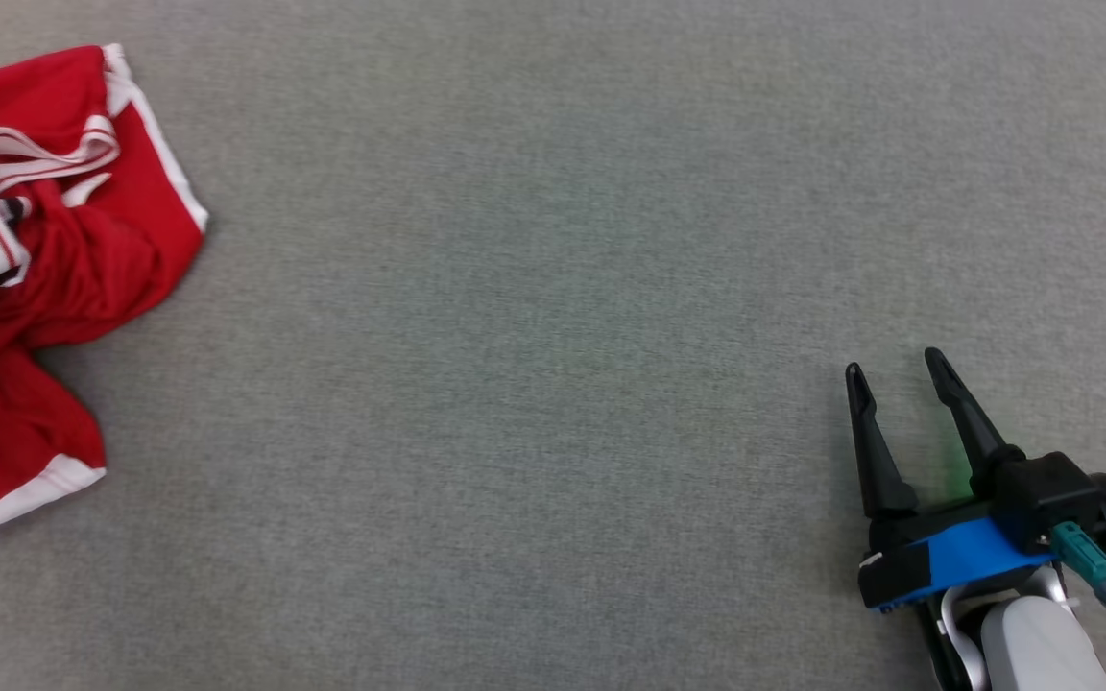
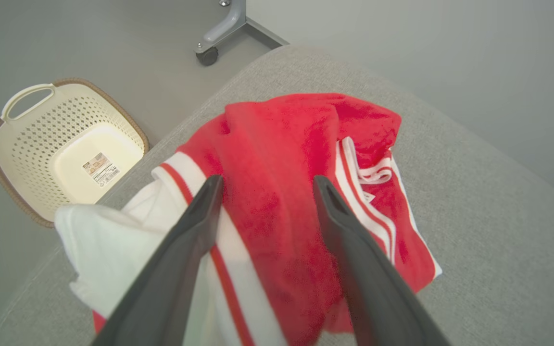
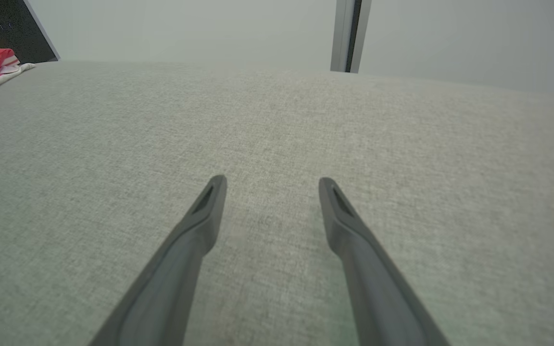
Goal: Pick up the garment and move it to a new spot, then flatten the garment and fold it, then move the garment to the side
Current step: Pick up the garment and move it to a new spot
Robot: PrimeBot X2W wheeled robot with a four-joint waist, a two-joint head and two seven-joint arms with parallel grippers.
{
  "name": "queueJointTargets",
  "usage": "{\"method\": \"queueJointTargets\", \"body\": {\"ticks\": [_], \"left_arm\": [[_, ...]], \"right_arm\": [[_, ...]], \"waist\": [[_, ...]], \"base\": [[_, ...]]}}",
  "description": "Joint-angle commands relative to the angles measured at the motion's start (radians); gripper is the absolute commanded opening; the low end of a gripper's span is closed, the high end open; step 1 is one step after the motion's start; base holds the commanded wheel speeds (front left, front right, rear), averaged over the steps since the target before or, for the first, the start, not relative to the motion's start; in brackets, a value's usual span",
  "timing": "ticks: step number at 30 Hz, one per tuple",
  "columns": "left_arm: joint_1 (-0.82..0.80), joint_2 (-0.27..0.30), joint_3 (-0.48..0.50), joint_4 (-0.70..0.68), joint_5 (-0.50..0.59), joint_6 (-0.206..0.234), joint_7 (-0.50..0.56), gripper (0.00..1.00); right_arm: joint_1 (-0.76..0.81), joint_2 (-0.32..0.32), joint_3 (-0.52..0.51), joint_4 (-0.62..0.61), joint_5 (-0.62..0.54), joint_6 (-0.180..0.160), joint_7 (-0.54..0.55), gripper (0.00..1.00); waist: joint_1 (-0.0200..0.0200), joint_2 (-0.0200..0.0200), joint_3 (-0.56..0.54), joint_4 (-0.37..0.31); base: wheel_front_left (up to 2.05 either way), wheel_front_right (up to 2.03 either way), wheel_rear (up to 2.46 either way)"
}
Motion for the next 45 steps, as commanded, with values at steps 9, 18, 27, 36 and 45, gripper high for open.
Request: {"method": "queueJointTargets", "body": {"ticks": [9,18,27,36,45], "left_arm": [[0.109,0.051,-0.006,-0.057,-0.016,0.028,0.182,0.00],[0.041,0.086,-0.049,-0.175,0.001,-0.078,0.087,0.00],[-0.133,0.032,-0.156,-0.280,-0.019,-0.165,0.075,0.00],[-0.304,-0.110,-0.264,-0.354,-0.100,-0.235,0.054,0.00],[-0.253,-0.211,-0.370,-0.391,-0.169,-0.277,0.015,0.00]], "right_arm": [[-0.020,-0.005,-0.012,0.018,0.013,0.000,-0.033,1.00],[0.021,-0.005,-0.028,0.087,0.054,0.000,-0.047,1.00],[0.075,-0.005,-0.059,0.122,0.090,0.000,-0.051,1.00],[0.088,-0.005,-0.014,0.122,0.127,0.000,-0.051,1.00],[0.036,-0.005,0.034,0.116,0.144,0.000,-0.050,1.00]], "waist": [[-0.0003,0.0000,-0.026,-0.057],[-0.0003,0.0000,-0.201,-0.053],[-0.0003,0.0000,-0.336,-0.060],[-0.0003,0.0000,-0.367,-0.143],[-0.0003,0.0000,-0.331,-0.265]], "base": [[0.00,0.00,0.00],[0.00,0.00,0.00],[0.00,0.00,0.00],[0.00,0.00,0.00],[0.00,0.00,0.00]]}}
